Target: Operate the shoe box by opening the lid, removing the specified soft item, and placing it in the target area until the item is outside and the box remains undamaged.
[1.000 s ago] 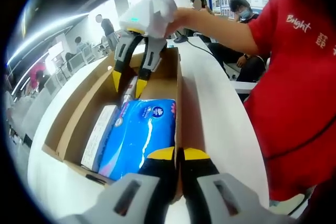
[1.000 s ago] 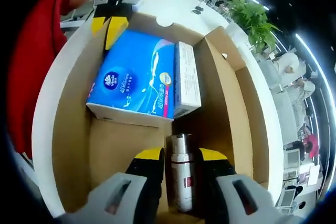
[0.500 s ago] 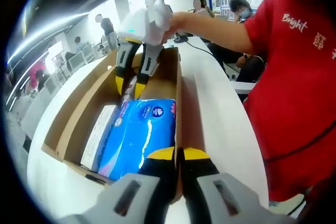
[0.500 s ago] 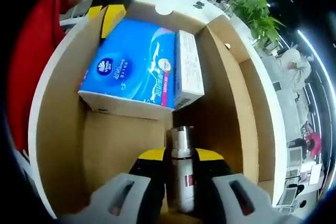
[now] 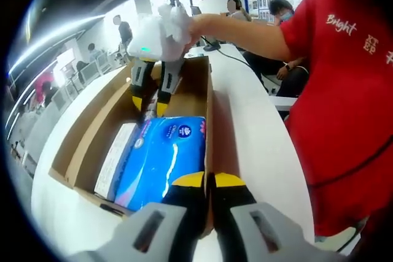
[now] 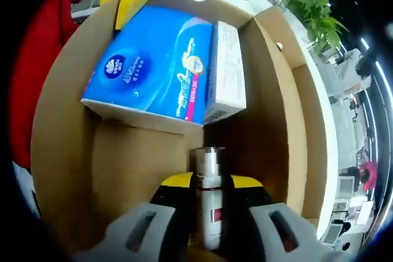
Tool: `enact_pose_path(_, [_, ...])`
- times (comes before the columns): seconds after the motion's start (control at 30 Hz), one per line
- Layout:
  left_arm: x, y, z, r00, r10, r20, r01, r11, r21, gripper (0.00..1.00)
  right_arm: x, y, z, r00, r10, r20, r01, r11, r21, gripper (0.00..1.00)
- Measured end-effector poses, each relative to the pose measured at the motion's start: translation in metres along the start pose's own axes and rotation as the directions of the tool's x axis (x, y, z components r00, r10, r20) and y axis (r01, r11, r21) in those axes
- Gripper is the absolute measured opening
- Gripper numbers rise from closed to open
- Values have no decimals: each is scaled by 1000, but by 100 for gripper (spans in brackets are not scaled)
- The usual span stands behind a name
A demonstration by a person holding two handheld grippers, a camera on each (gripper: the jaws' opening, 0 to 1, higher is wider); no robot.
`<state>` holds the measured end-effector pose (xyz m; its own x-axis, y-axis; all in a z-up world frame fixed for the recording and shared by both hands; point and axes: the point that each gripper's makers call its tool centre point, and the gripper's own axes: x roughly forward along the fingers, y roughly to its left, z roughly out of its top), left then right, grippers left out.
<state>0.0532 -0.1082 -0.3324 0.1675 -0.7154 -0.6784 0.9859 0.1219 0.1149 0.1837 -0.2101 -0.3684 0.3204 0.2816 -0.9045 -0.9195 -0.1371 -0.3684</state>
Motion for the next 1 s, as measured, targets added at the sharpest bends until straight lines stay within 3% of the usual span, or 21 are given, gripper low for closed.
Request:
enact_pose_path(0.17, [0, 0, -1, 1000, 4, -6, -4, 1000, 1, 3, 3, -5, -2, 998, 57, -29, -56, 997, 48, 19])
enact_pose_path(0.27, [0, 1, -2, 1000, -1, -8, 1, 1000, 1, 3, 3, -4, -1, 995, 87, -54, -86, 996, 27, 19])
enact_pose_path(0.37, [0, 1, -2, 1000, -9, -12, 9, 1000, -3, 3, 0, 3, -7, 980, 162, -114, -159, 987, 36, 19])
enact_pose_path(0.67, [0, 0, -2, 1000, -2, -13, 2, 1000, -3, 3, 6, 5, -6, 963, 212, -169, -208, 977, 39, 19])
enact_pose_path(0.73, [0, 1, -2, 1000, -1, -14, 0, 1000, -6, 3, 15, 8, -8, 955, 224, -195, -215, 974, 66, 20])
enact_pose_path(0.77, [0, 1, -2, 1000, -1, -14, 1, 1000, -7, 3, 15, 12, -10, 946, 231, -228, -229, 973, 36, 19])
enact_pose_path(0.87, [0, 0, -2, 1000, -2, -17, 2, 1000, -8, 3, 14, 13, -8, 944, 237, -231, -232, 971, 48, 19])
enact_pose_path(1.0, [1, -1, -2, 1000, 1, -20, -1, 1000, -3, 3, 13, 14, -8, 944, 227, -240, -235, 972, -6, 20])
